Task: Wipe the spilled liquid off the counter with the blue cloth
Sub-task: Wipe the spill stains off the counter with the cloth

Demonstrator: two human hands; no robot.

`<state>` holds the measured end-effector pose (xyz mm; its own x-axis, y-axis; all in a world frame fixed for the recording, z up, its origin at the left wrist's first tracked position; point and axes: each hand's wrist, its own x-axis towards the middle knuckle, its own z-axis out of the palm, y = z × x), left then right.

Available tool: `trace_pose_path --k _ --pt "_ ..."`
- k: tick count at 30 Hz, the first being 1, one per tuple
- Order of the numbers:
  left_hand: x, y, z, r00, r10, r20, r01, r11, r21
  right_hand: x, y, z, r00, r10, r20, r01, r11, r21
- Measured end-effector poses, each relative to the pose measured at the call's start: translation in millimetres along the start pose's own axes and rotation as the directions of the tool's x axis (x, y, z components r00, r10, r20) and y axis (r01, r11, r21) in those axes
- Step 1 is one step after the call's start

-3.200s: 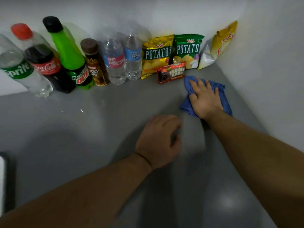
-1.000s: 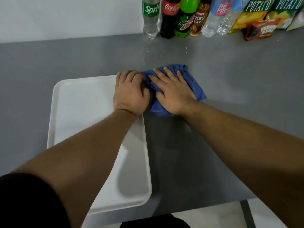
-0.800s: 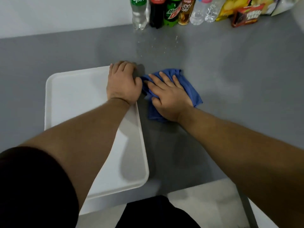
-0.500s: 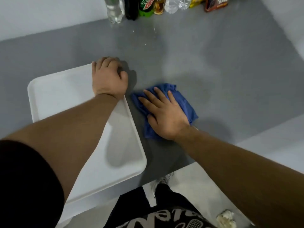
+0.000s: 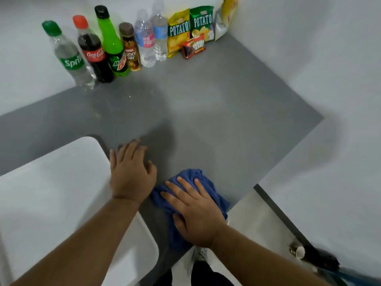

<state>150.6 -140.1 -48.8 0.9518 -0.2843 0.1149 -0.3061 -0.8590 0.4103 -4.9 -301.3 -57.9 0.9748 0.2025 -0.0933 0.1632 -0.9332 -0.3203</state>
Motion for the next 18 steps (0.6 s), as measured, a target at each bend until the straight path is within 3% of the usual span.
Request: trace_pose_path --k 6,18 --pt "2.4 21.1 15.9 1.0 0.01 -0.025 -0.01 0.999 -0.032 -8.2 47.0 -13.6 0.989 0.093 -0.116 -0.086 0.995 0.059" --pt "22.7 78.9 60.6 0.991 0.132 0.007 -0.131 0.99 -0.047 1.2 195.2 -59.8 0.93 0.35 -0.115 -0.35 0.936 0.02"
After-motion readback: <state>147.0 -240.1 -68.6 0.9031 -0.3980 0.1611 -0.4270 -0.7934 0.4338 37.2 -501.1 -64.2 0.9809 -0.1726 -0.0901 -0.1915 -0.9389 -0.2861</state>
